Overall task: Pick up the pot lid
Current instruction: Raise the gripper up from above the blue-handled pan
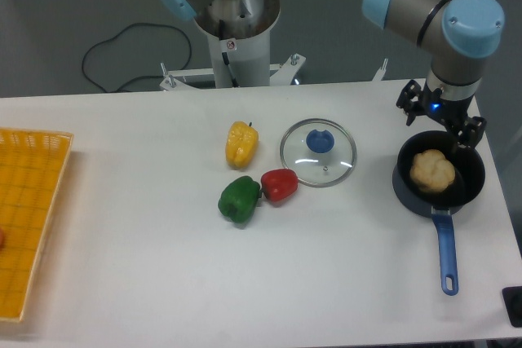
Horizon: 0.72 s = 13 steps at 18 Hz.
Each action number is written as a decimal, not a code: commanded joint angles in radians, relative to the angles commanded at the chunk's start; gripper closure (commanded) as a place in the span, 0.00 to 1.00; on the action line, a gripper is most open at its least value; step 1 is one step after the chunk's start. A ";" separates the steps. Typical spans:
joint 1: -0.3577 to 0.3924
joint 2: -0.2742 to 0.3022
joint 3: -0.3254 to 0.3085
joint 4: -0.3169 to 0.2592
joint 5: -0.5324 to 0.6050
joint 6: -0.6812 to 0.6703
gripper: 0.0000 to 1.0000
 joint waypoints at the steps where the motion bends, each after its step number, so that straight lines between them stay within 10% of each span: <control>1: 0.000 0.000 0.000 -0.002 0.000 0.000 0.00; 13: 0.012 0.092 -0.135 0.018 -0.006 -0.138 0.00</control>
